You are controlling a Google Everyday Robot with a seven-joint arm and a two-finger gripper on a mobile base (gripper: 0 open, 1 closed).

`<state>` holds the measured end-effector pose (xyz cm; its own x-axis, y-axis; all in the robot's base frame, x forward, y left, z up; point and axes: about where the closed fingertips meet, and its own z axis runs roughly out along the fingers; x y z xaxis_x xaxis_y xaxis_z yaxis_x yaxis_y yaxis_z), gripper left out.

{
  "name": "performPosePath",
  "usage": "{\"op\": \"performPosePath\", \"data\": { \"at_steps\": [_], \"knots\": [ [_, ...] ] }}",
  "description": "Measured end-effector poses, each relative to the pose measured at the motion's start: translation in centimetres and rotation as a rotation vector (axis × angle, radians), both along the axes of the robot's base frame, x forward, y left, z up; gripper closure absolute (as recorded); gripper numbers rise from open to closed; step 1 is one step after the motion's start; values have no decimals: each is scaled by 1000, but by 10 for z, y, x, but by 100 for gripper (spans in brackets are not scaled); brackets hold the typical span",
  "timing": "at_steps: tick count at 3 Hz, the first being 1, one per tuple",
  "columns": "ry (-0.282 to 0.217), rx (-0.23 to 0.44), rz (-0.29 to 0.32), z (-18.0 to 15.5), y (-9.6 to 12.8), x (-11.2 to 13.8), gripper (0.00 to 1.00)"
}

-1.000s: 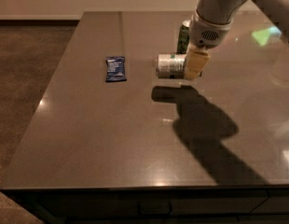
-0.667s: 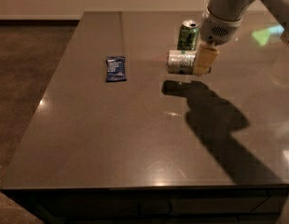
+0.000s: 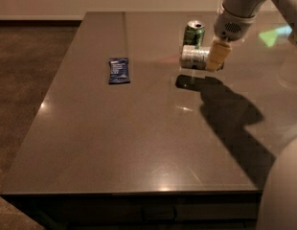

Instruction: Move 7up can near green can

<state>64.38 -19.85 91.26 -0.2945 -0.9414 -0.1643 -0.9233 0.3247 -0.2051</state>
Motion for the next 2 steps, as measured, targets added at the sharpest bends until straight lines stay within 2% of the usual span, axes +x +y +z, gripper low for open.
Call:
{"op": "performPosePath", "data": {
  "at_steps": [2],
  "knots": [
    [8, 24, -7, -11, 8, 18, 100]
  ]
}}
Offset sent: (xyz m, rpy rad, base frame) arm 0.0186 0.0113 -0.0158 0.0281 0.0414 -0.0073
